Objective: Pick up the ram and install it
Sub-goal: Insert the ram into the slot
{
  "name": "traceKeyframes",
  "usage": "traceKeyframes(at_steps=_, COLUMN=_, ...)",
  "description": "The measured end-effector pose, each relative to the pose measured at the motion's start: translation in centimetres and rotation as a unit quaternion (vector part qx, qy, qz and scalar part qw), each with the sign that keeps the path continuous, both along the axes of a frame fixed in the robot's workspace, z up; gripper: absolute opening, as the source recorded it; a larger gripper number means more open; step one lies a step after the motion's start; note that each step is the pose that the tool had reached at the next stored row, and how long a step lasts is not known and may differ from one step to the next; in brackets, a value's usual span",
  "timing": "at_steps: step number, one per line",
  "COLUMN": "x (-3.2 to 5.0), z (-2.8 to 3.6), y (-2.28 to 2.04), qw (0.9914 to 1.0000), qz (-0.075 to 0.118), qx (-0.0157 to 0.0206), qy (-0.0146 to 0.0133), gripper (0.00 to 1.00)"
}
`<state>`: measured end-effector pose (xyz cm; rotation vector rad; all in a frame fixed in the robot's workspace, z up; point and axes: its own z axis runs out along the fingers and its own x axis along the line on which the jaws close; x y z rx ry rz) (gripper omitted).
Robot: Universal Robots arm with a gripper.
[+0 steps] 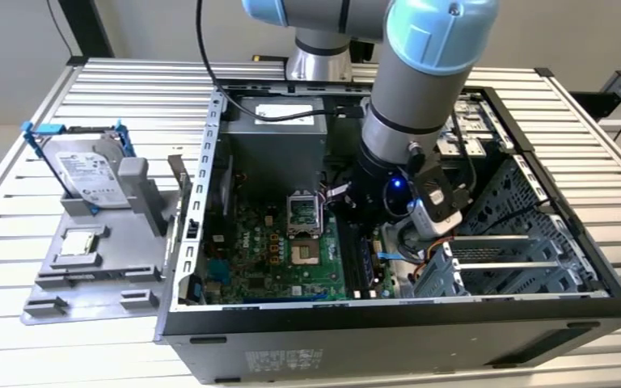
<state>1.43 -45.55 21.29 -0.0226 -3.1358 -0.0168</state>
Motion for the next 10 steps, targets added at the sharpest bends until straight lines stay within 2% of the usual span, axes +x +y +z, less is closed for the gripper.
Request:
traceKeyframes(at_steps=9, x=0.00, z=4.06, y=0.00, qw=1.00000, qz=0.000, qx=0.0003, qy=-0.0001, gripper=1.00)
traceKeyframes(at_steps=10, x=0.00, z=4.35, y=0.00, qw=1.00000, qz=0.000, qx=0.0001, qy=0.0000, gripper=1.00)
